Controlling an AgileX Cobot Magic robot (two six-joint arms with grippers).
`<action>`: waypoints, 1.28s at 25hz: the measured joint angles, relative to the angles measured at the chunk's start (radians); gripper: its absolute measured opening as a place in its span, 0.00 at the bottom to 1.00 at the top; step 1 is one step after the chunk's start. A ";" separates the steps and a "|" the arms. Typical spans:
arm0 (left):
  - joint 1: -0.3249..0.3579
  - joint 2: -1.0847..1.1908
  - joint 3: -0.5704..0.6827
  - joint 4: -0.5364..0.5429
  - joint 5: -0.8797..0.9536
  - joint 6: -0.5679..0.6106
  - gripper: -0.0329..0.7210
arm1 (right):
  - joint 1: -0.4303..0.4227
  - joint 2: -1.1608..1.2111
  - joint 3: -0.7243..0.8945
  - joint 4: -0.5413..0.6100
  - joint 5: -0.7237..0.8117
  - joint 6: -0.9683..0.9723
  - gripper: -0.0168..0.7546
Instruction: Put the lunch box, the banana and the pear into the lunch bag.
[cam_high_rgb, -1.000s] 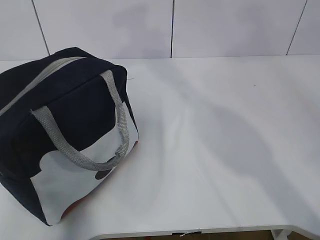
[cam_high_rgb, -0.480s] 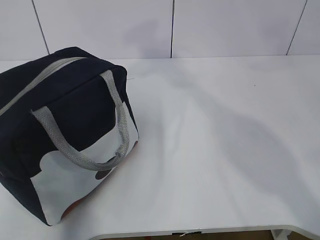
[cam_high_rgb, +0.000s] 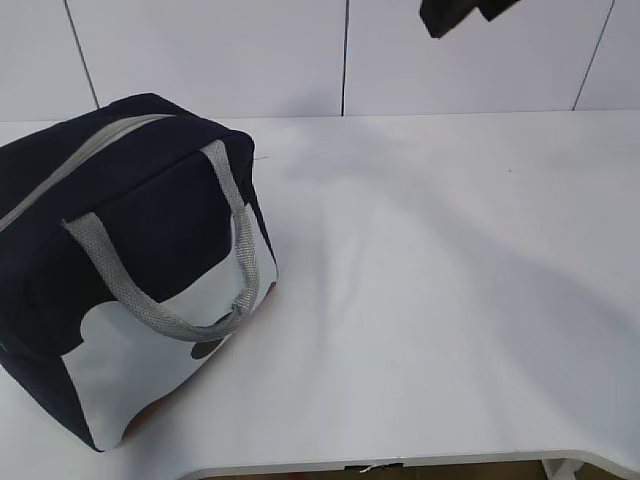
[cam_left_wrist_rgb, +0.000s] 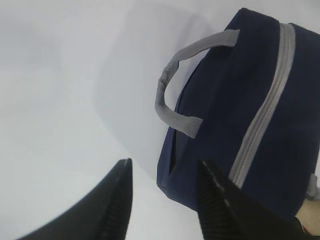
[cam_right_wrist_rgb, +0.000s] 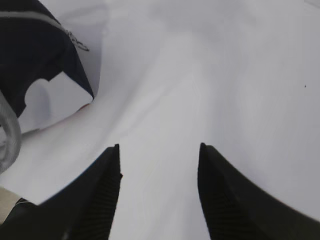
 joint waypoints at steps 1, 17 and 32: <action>0.000 -0.017 0.005 0.000 0.000 -0.011 0.44 | 0.000 -0.025 0.030 0.000 0.000 0.000 0.57; 0.000 -0.394 0.248 0.000 0.006 -0.048 0.39 | 0.000 -0.474 0.420 0.106 0.000 0.010 0.57; 0.000 -0.798 0.423 -0.006 0.015 -0.004 0.38 | 0.000 -0.869 0.705 0.023 0.002 0.010 0.57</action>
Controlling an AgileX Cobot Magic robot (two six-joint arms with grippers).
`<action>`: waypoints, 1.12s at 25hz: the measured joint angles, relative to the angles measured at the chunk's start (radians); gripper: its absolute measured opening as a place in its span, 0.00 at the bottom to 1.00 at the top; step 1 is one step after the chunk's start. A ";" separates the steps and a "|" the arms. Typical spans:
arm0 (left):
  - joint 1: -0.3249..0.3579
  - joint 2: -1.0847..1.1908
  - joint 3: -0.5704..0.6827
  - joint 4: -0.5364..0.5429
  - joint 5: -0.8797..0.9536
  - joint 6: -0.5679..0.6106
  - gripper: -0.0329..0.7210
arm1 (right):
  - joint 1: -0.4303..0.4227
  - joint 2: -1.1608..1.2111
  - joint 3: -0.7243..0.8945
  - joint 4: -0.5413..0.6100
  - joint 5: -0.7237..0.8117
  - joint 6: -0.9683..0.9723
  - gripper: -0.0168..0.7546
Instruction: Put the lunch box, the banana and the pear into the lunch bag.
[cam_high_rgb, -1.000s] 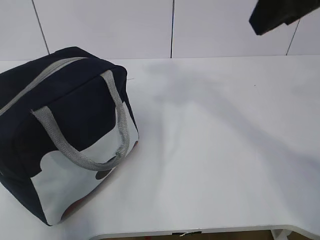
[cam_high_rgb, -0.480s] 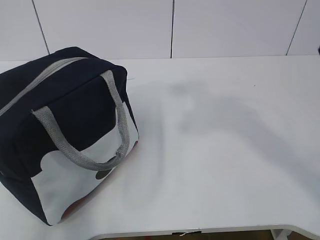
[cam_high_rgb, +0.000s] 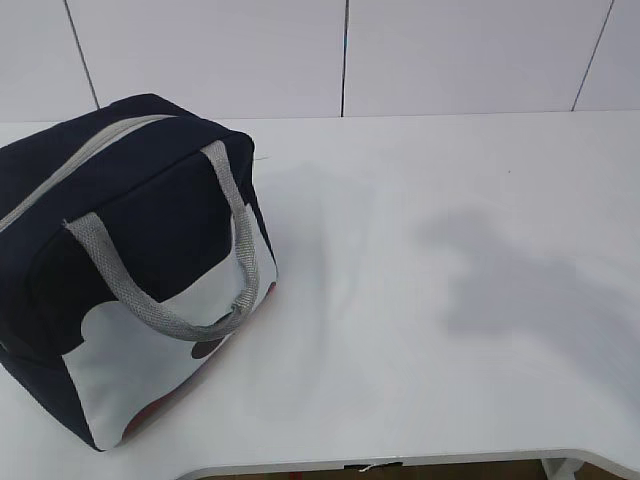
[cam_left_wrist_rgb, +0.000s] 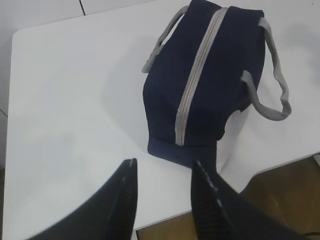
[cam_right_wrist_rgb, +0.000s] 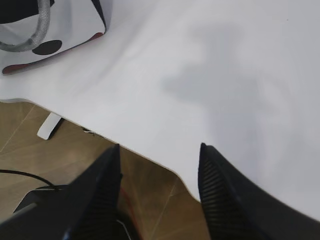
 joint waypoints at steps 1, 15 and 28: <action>0.000 -0.025 0.023 -0.010 0.001 0.000 0.38 | 0.000 -0.033 0.016 -0.014 0.000 0.000 0.57; 0.000 -0.364 0.372 -0.237 -0.019 0.177 0.37 | 0.000 -0.330 0.219 -0.209 0.004 0.002 0.57; 0.000 -0.415 0.499 -0.287 -0.103 0.235 0.36 | 0.000 -0.538 0.361 -0.214 0.006 0.003 0.57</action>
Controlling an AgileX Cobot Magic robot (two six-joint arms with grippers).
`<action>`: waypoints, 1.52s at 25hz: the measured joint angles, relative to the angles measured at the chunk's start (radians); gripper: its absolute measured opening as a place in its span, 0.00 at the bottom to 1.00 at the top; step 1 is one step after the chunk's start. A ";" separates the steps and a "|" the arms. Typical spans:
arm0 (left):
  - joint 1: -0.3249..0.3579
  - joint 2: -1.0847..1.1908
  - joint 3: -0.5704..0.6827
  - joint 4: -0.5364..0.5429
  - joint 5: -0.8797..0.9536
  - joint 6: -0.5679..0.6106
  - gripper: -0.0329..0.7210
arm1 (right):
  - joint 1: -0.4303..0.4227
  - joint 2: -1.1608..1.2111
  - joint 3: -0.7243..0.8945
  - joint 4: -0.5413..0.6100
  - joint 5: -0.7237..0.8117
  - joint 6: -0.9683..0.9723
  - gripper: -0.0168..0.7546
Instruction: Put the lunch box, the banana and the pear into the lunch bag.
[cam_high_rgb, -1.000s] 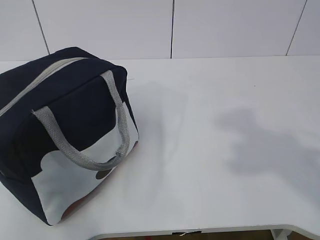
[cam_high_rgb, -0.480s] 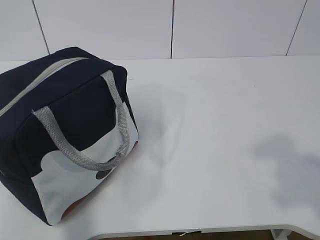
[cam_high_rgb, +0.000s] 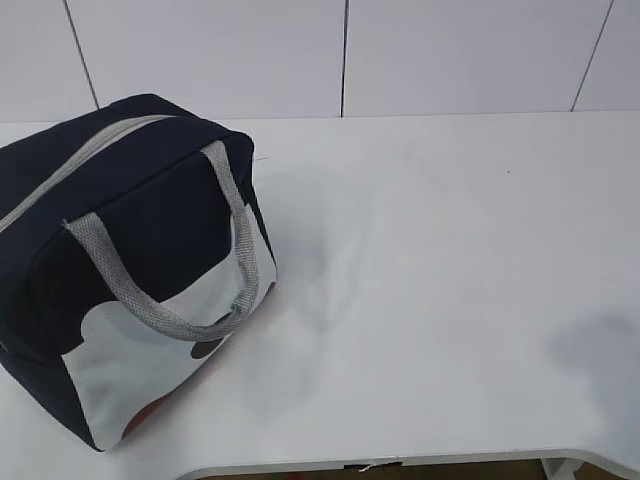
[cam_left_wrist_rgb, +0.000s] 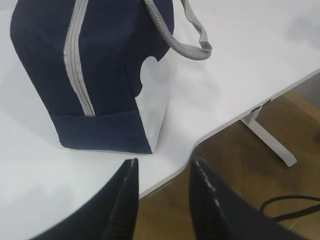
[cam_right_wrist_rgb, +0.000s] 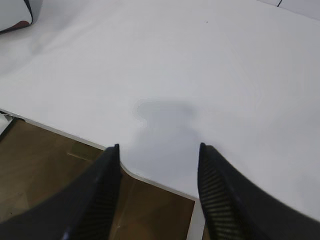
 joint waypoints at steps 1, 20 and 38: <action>0.000 0.000 0.002 0.000 -0.005 0.002 0.36 | 0.000 -0.021 0.014 0.000 0.000 0.000 0.57; 0.000 0.000 0.007 0.068 -0.014 0.006 0.36 | 0.000 -0.192 0.193 0.039 0.005 0.059 0.57; 0.000 0.000 0.007 0.075 -0.014 0.006 0.36 | 0.000 -0.192 0.249 0.236 -0.121 -0.141 0.57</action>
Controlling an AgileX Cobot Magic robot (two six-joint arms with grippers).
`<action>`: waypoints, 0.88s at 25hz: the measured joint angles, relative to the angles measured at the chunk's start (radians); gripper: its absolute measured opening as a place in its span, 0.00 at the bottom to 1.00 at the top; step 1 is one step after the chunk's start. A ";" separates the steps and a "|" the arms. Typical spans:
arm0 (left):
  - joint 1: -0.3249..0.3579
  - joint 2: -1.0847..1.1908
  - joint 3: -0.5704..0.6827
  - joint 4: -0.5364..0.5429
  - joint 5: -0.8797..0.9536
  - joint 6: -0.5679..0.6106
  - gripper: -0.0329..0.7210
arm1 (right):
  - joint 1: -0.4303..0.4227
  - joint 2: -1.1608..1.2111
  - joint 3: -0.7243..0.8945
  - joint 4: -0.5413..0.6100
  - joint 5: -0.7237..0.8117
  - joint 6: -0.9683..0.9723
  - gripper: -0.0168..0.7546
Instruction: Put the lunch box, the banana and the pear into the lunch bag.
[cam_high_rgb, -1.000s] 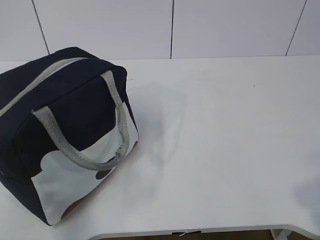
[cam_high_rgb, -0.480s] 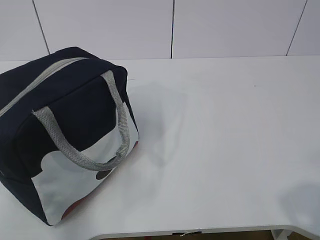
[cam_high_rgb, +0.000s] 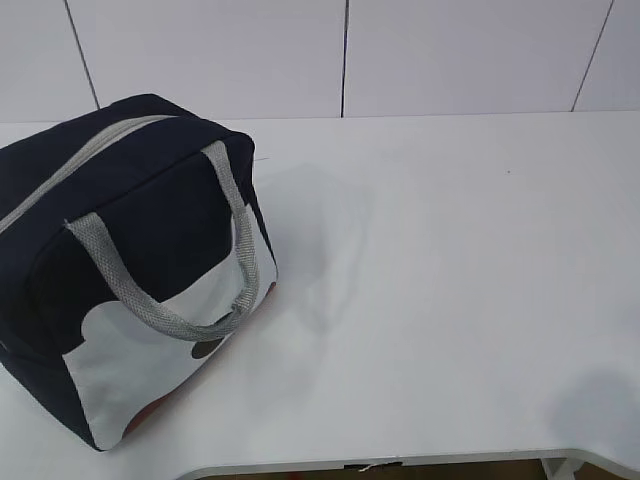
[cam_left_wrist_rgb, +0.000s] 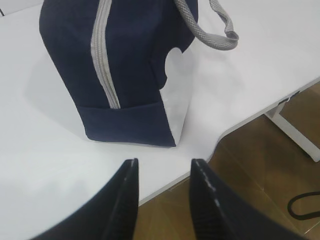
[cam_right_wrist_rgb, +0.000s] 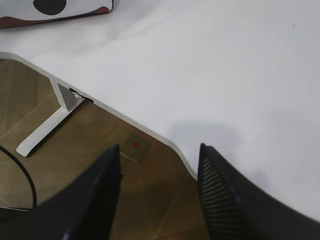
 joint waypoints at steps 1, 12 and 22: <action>0.004 0.000 0.000 0.000 0.000 0.000 0.36 | 0.000 0.000 0.000 0.000 0.000 0.000 0.57; 0.092 0.000 0.000 0.000 0.000 0.000 0.36 | -0.273 0.000 0.000 0.000 -0.001 0.000 0.57; 0.090 -0.004 0.000 0.000 0.000 0.000 0.36 | -0.530 0.000 0.000 0.000 -0.004 0.008 0.57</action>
